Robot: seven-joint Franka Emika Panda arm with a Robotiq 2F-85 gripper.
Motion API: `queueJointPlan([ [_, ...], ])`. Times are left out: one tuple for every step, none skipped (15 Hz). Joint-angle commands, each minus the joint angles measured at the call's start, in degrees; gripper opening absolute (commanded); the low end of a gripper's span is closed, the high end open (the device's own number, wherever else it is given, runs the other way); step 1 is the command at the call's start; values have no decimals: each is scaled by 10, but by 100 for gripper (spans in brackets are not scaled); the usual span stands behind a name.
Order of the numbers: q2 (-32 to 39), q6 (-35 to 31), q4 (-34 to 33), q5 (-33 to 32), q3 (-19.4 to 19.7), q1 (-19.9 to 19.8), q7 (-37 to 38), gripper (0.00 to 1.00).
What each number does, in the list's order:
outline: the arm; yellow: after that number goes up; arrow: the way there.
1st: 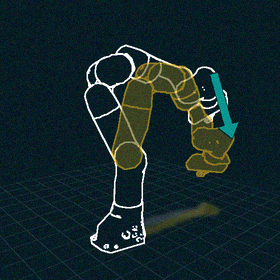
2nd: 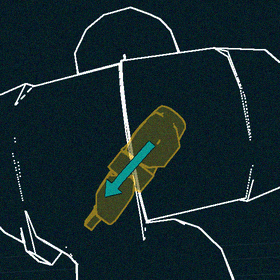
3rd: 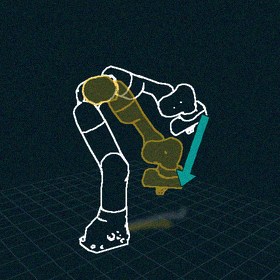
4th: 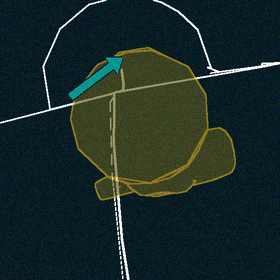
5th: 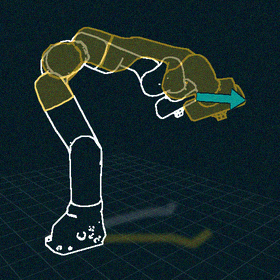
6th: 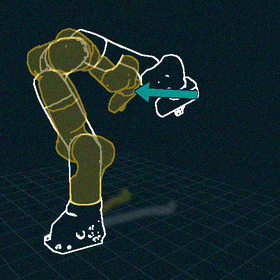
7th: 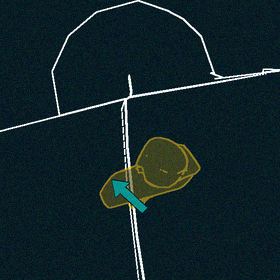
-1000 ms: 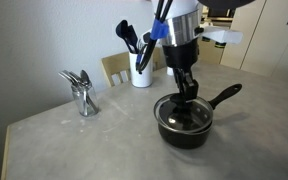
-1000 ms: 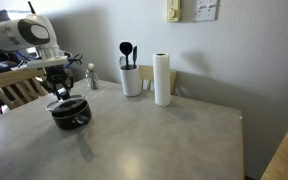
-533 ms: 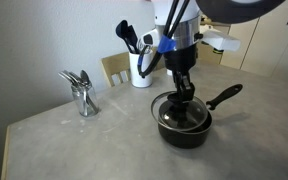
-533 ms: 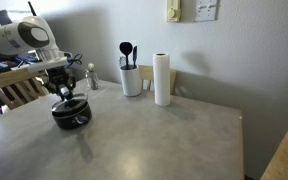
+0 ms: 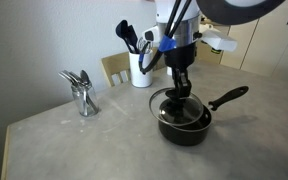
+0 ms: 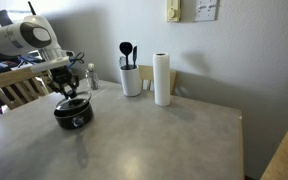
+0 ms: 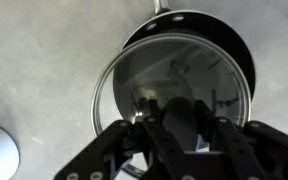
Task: Put the glass lid on top of the black pot
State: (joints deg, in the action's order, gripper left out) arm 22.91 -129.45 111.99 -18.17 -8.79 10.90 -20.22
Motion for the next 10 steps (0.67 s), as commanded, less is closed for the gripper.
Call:
queueJointPlan([
  [-27,-9,29,5,-2,0,33,14],
  [-30,-10,33,7,-3,1,41,14],
  [-35,-18,40,6,-4,2,52,14],
  [-39,-24,47,4,-4,4,63,14],
  [-43,-28,53,3,-4,5,73,14],
  [-48,-38,62,2,-5,5,82,14],
  [-54,-44,71,1,-5,6,91,14],
  [-58,-49,77,0,-6,7,97,14],
  [-64,-57,85,-1,-5,8,104,14],
  [-70,-65,94,-1,-5,7,107,14],
])
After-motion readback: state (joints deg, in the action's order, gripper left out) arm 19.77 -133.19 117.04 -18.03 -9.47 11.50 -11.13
